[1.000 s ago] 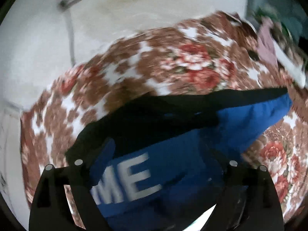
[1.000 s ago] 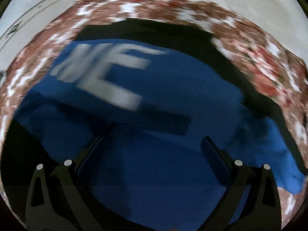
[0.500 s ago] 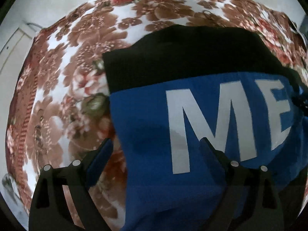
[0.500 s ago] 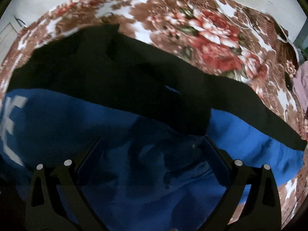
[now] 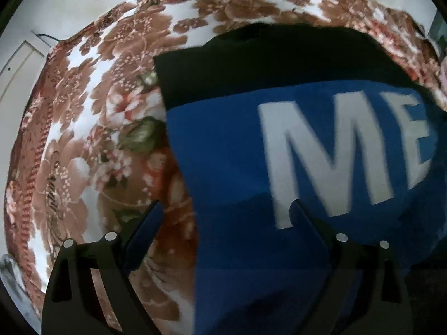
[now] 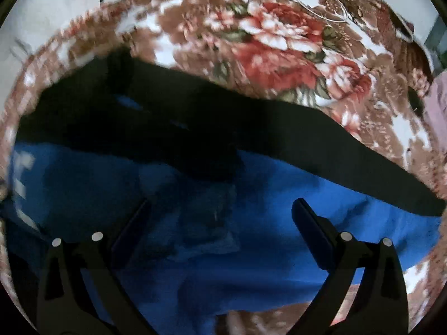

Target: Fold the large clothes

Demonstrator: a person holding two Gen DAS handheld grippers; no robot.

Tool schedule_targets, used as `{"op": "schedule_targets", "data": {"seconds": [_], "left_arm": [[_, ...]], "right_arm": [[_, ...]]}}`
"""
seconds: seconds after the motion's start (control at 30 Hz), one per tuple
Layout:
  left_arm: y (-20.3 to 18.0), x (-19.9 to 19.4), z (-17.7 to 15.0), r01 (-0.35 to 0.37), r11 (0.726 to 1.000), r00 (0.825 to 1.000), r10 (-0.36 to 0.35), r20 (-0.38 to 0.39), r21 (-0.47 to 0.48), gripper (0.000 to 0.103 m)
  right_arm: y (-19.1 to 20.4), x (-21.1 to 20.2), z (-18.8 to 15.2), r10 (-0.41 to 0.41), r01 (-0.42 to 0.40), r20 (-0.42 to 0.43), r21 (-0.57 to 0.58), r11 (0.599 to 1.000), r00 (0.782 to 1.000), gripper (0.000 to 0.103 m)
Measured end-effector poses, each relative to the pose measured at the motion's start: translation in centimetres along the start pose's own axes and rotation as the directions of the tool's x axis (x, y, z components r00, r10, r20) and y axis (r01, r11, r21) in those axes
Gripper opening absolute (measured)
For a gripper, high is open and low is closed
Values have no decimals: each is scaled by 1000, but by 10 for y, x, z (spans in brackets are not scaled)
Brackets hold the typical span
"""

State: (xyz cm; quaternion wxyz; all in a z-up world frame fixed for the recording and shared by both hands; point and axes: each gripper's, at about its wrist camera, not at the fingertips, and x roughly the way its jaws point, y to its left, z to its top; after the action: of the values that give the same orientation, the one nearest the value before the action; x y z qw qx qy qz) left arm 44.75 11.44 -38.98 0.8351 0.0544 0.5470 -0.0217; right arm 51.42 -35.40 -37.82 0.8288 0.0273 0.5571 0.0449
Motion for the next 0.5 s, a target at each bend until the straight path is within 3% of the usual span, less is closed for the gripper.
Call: {"op": "schedule_targets", "data": {"seconds": [0.1,0.23,0.3,0.37,0.5], "left_arm": [[-7,-9,4,12,1000,999,-12,37,5,90],[-6,-10,5,24,999,999,-22,48,-41,90],[-4,-10,5,32,998,998,-29,49,-57,90],[-4,-9,4,32,998,998,-29,48,-54,90],[-7,-7,1,20,999,999,-18,44,-37,90]], "right_arm": [[-2,10,8,38,-37,-18,43,998,999,98],[-6,31,4,170,-156,-69,170,973,983,97],[-10,42,-2,155,-128,-122,207,970,980,56],[-14,47,-5,188,-151,-129,257,955,974,54],[-14,31,-3,239,-210,-75,272,939,968,32]]}}
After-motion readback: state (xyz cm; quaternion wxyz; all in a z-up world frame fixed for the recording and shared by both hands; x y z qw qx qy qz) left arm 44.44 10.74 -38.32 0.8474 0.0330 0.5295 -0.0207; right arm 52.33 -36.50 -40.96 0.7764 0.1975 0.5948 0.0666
